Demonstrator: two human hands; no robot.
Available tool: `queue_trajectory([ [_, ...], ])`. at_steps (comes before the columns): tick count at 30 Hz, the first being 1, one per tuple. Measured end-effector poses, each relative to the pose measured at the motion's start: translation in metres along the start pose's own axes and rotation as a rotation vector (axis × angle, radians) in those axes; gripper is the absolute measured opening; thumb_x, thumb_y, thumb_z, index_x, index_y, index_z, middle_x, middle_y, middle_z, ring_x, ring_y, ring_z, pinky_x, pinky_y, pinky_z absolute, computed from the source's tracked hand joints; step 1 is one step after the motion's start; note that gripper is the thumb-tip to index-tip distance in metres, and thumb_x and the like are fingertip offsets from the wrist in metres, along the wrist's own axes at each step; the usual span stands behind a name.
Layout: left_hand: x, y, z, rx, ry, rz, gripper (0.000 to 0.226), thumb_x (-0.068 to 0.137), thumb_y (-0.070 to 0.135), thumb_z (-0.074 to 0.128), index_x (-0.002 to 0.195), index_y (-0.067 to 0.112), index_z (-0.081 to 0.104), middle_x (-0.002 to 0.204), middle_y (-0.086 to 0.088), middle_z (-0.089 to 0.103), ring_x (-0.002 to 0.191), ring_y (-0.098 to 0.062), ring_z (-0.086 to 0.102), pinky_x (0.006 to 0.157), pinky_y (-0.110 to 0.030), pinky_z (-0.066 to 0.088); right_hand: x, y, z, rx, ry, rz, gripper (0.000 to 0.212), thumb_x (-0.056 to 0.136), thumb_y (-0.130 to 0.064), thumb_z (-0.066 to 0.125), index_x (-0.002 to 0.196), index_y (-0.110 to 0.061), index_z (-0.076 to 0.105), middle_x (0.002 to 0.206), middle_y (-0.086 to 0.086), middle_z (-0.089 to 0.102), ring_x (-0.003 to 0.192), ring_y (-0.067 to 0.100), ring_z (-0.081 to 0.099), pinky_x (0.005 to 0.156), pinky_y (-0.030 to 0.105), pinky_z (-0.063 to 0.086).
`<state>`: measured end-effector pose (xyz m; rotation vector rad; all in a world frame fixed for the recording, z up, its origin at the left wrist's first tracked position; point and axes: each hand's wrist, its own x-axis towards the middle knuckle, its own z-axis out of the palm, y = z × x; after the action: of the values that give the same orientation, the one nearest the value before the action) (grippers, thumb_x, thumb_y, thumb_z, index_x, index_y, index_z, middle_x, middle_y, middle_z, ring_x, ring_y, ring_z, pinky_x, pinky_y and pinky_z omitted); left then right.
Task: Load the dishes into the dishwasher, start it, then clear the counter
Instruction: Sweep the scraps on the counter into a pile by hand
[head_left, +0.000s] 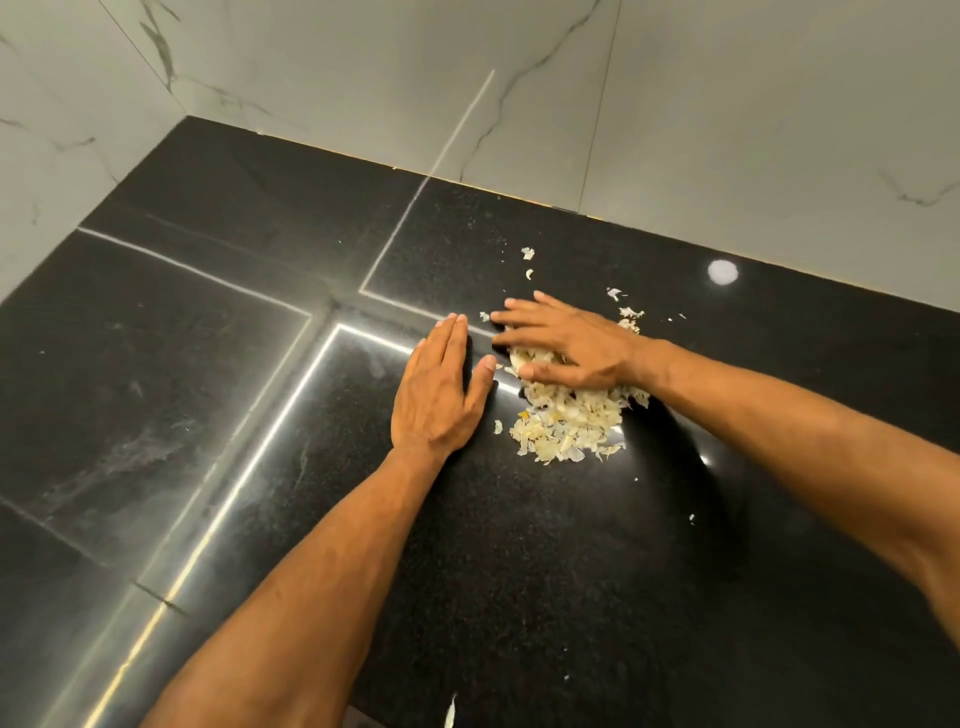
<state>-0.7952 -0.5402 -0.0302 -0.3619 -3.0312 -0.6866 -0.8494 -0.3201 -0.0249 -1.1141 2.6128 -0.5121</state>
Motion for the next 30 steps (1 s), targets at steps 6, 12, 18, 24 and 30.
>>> queue_trajectory([
  [6, 0.001, -0.001, 0.002, 0.012, -0.011, 0.016, 0.073, 0.096, 0.058, 0.018, 0.151, 0.011, 0.027, 0.157, -0.007, 0.03, 0.146, -0.019, 0.022, 0.12, -0.038, 0.02, -0.026, 0.01, -0.019, -0.052, 0.066, 0.163, 0.084, 0.089, -0.075, 0.011, 0.15, -0.022, 0.033, 0.16, 0.001, 0.023, 0.148, 0.014, 0.015, 0.12, 0.038, 0.005],
  [12, 0.001, -0.004, 0.003, 0.017, -0.012, 0.01, 0.068, 0.098, 0.054, 0.024, 0.151, 0.011, 0.028, 0.157, -0.007, 0.03, 0.147, -0.019, 0.021, 0.12, -0.04, 0.02, -0.031, 0.032, -0.018, -0.044, 0.106, 0.442, 0.11, 0.075, -0.088, -0.002, 0.156, -0.015, 0.013, 0.163, 0.005, 0.009, 0.15, 0.015, 0.004, 0.119, 0.034, -0.005],
  [18, 0.001, -0.002, 0.001, 0.019, -0.006, 0.011, 0.065, 0.099, 0.052, 0.026, 0.151, 0.011, 0.028, 0.157, -0.006, 0.029, 0.147, -0.018, 0.02, 0.121, -0.037, 0.018, -0.025, 0.001, -0.001, -0.017, 0.074, 0.263, 0.109, 0.076, -0.087, -0.004, 0.155, -0.014, 0.006, 0.163, 0.004, 0.006, 0.146, 0.005, -0.001, 0.117, 0.023, -0.008],
  [24, 0.001, -0.003, 0.003, 0.028, -0.01, 0.016, 0.061, 0.103, 0.048, 0.031, 0.151, 0.012, 0.027, 0.157, -0.005, 0.029, 0.147, -0.017, 0.018, 0.121, -0.036, 0.017, -0.01, 0.003, -0.017, 0.123, 0.235, 0.338, 0.107, 0.079, -0.086, 0.003, 0.155, -0.011, 0.016, 0.16, 0.001, 0.012, 0.143, 0.005, 0.005, 0.116, 0.025, 0.001],
  [30, 0.001, -0.003, 0.002, 0.019, -0.001, 0.005, 0.064, 0.1, 0.05, 0.026, 0.151, 0.012, 0.027, 0.158, -0.005, 0.028, 0.147, -0.016, 0.018, 0.121, -0.034, 0.014, 0.025, 0.041, -0.027, 0.139, 0.191, 0.471, 0.073, 0.098, -0.056, 0.021, 0.155, -0.011, 0.012, 0.163, 0.008, 0.012, 0.15, 0.015, 0.007, 0.12, 0.031, -0.002],
])
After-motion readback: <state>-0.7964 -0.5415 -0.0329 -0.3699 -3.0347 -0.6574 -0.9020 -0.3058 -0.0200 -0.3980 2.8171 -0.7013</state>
